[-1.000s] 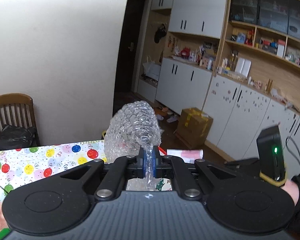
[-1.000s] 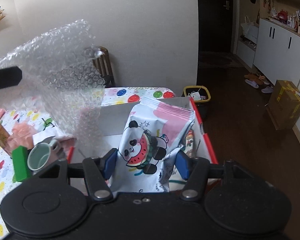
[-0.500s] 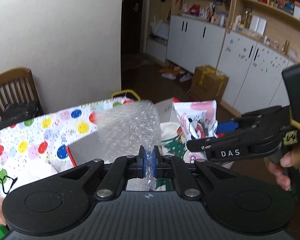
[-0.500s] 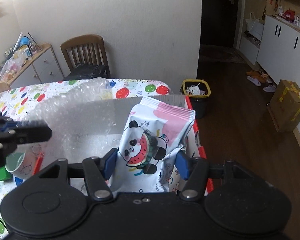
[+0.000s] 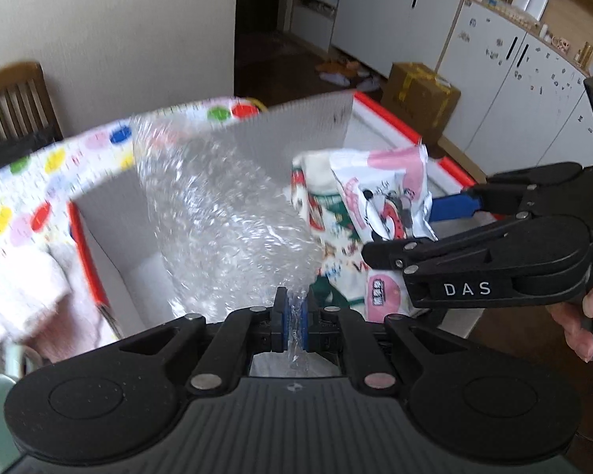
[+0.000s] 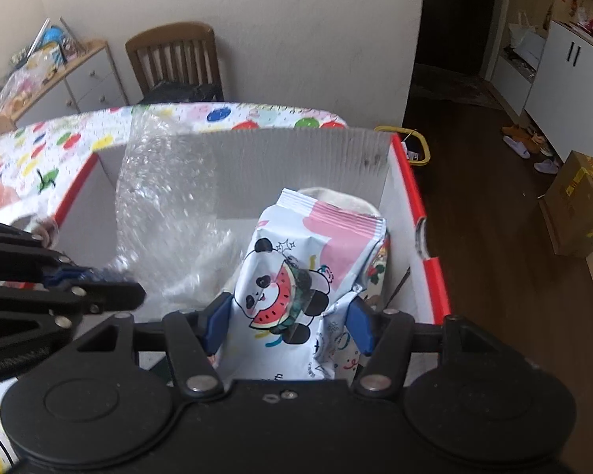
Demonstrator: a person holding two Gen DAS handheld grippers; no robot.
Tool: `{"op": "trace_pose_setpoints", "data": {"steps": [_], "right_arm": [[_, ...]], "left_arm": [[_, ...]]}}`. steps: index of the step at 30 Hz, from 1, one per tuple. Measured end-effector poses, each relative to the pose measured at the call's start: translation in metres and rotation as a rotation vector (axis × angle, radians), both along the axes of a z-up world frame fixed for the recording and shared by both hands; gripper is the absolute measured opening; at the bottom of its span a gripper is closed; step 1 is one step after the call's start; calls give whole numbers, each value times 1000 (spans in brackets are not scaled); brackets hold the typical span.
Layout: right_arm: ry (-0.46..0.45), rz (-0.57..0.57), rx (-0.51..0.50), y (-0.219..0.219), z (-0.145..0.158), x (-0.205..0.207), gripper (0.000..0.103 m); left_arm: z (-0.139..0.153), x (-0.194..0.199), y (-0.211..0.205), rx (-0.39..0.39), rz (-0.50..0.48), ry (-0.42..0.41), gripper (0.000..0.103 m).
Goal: Organize soft objects
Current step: 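Lower both items into the shoebox and open both tools, then withdraw both tools from the shoebox toward the green sponge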
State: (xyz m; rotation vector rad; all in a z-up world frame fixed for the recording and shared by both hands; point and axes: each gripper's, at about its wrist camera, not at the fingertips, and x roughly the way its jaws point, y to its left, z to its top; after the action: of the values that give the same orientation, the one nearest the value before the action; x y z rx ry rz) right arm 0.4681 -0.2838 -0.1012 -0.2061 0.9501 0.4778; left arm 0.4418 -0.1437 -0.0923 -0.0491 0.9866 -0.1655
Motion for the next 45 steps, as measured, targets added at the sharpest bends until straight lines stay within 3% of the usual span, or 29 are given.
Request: {"op": "trace_pose_setpoints", "data": {"steps": [18, 36, 39, 40, 43, 45], "right_arm": [[58, 18, -43, 10, -21, 9, 66], [20, -15, 39, -15, 7, -2, 78], [13, -21, 53, -20, 13, -8, 80], [12, -23, 58, -22, 15, -9, 80], [8, -33, 76, -27, 20, -14, 82], [3, -36, 84, -30, 23, -18, 82]], "left_arm": [[-32, 10, -10, 38, 8, 127, 6], [-16, -8, -13, 20, -9, 66, 8], [-13, -12, -11, 12, 2, 56, 16], [-11, -13, -10, 4, 8, 53, 26], [-7, -16, -7, -28, 20, 38, 69], [-3, -20, -10, -27, 14, 18, 69]]}}
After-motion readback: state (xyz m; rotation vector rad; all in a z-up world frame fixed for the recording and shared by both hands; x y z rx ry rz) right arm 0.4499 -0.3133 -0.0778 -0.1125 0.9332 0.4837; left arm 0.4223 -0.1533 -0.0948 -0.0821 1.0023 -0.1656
